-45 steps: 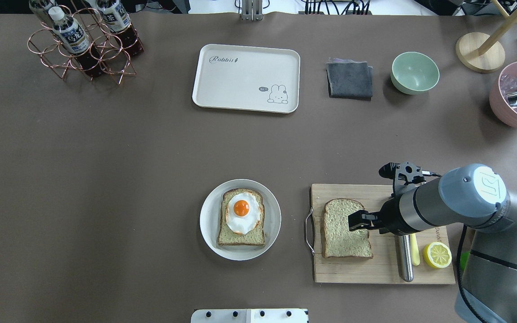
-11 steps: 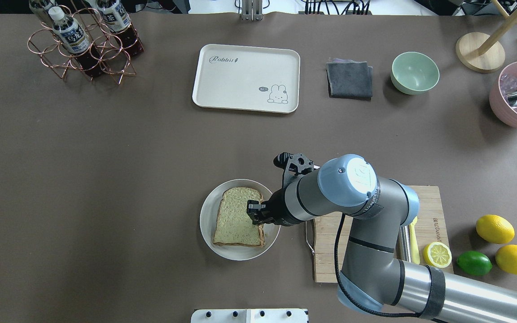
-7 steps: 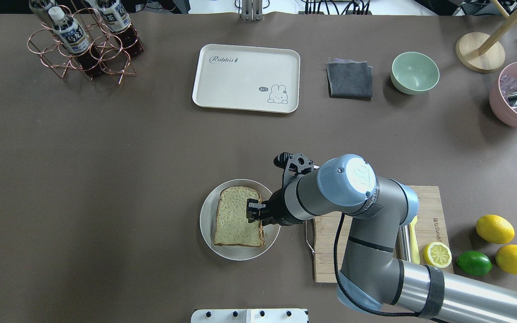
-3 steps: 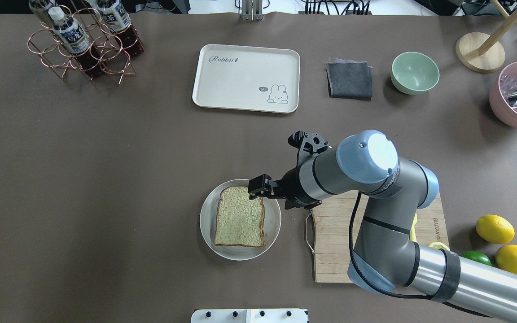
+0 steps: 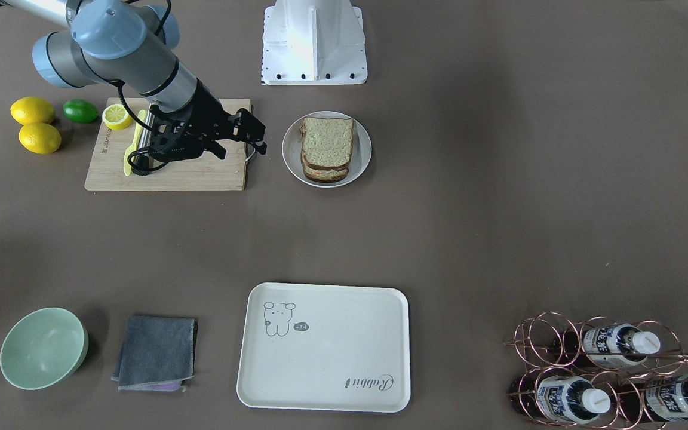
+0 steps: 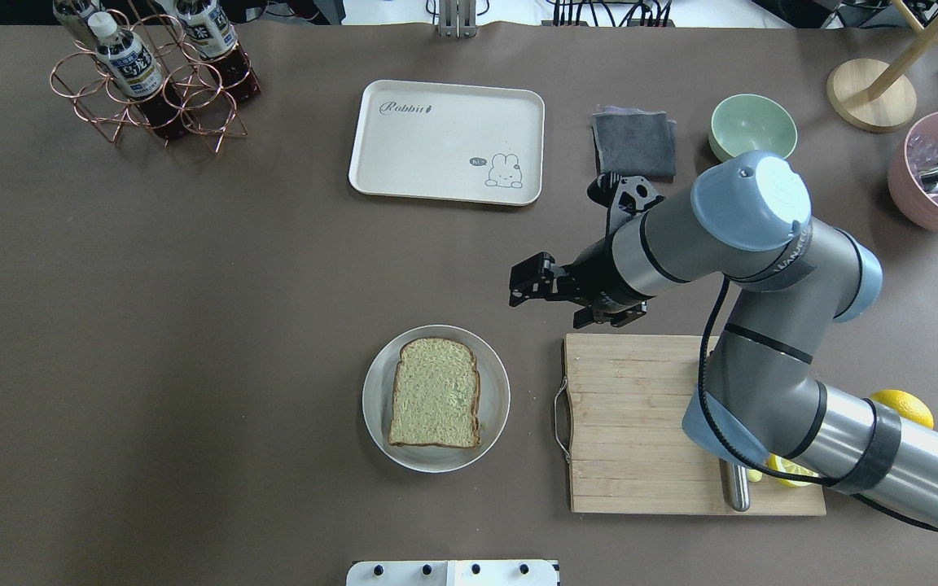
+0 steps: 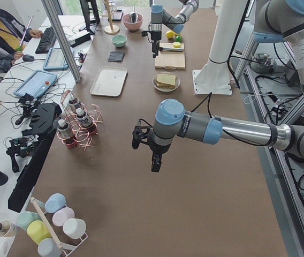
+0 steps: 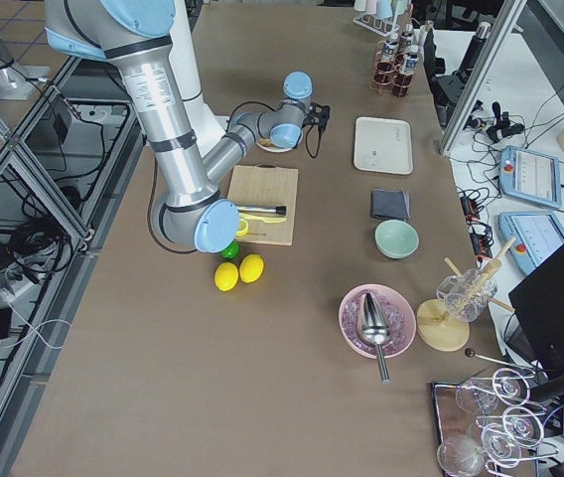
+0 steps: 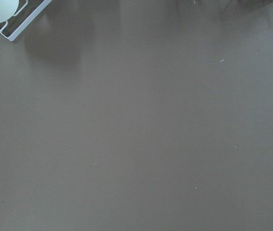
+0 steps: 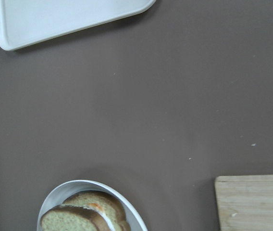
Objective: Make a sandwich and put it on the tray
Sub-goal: 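Withdraw the right arm to rest while the left arm reaches toward the plate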
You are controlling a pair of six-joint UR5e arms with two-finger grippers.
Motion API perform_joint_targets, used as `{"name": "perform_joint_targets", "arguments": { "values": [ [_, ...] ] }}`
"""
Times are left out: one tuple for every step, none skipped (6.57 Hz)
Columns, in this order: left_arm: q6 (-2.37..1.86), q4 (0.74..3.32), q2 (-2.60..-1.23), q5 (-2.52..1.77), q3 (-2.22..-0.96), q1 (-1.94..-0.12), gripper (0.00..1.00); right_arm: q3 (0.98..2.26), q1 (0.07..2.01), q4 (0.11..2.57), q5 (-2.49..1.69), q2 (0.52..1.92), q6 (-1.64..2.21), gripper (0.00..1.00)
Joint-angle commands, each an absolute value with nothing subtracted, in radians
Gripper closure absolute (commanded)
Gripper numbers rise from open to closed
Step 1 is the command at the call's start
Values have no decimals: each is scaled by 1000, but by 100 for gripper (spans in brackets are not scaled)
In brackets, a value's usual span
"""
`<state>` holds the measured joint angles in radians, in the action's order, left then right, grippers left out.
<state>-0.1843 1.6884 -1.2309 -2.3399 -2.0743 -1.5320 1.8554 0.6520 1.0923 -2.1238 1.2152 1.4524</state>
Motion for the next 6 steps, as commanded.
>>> {"name": "perform_joint_targets", "arguments": {
  "values": [
    [-251,1692,-1252,-2386,-2117,-1462,2,1917,713,1094,-2146,1336,1340,0],
    [-346,1712,-1282,-2407,-2132,-1416,2,1940,757,1094,-2179,1400,1280,0],
    [-459,1795,-1293,-2407,-2135,-1344,2,1960,799,1094,-2206,1467,1209,0],
    [-579,1898,-1313,-2407,-2134,-1262,2,1960,848,1094,-2241,1520,1122,0],
    [-718,1939,-1368,-2401,-2134,-1179,2,1959,885,1094,-2255,1566,1044,0],
    [-838,1945,-1446,-2393,-2137,-1098,2,1951,923,1094,-2258,1615,960,0]
  ]
}}
